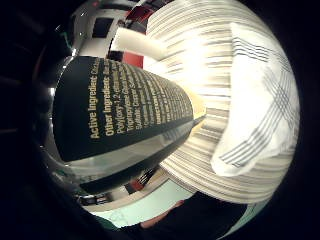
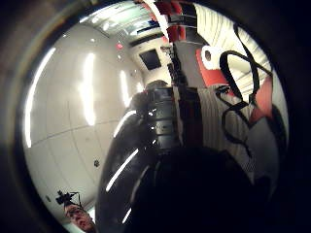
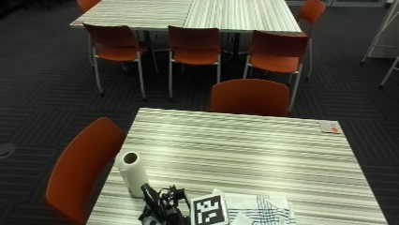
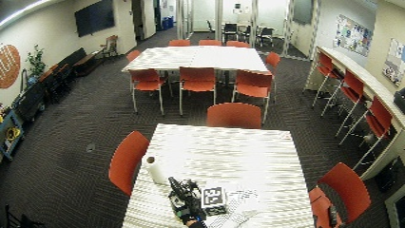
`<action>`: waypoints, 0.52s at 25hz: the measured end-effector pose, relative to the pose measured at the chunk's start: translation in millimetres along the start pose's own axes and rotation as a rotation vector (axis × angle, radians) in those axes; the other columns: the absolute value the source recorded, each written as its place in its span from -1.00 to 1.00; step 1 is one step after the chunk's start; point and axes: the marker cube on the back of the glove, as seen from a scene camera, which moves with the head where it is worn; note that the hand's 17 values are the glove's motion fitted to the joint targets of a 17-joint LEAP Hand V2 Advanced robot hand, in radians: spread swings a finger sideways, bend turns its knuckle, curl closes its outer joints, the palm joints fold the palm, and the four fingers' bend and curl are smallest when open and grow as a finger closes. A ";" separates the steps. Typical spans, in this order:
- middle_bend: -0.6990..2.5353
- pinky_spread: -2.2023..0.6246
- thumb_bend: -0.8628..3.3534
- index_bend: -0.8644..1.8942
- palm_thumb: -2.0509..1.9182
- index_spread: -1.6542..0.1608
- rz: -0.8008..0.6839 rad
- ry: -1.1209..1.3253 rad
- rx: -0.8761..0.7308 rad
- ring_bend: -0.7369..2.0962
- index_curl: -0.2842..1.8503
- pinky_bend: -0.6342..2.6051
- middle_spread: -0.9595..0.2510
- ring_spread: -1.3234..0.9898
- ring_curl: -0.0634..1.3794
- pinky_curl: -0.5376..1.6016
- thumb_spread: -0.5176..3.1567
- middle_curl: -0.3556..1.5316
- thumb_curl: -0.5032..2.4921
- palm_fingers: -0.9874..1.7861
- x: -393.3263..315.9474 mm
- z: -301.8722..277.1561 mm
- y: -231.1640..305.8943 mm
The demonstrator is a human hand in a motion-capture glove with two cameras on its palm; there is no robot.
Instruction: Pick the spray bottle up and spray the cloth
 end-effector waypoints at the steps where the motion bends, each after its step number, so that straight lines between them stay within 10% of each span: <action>1: -0.25 0.52 -0.60 -0.01 0.61 0.59 0.011 -0.070 0.003 -0.26 -0.11 -0.54 0.39 -0.07 -0.20 -0.33 -0.56 -0.01 -0.10 0.43 -7.3 7.7 -9.9; 13: -0.25 0.52 -0.60 -0.01 0.61 0.59 -0.027 0.051 -0.044 -0.27 -0.11 -0.54 0.39 -0.07 -0.20 -0.33 -0.56 -0.01 -0.11 0.42 41.0 7.1 9.7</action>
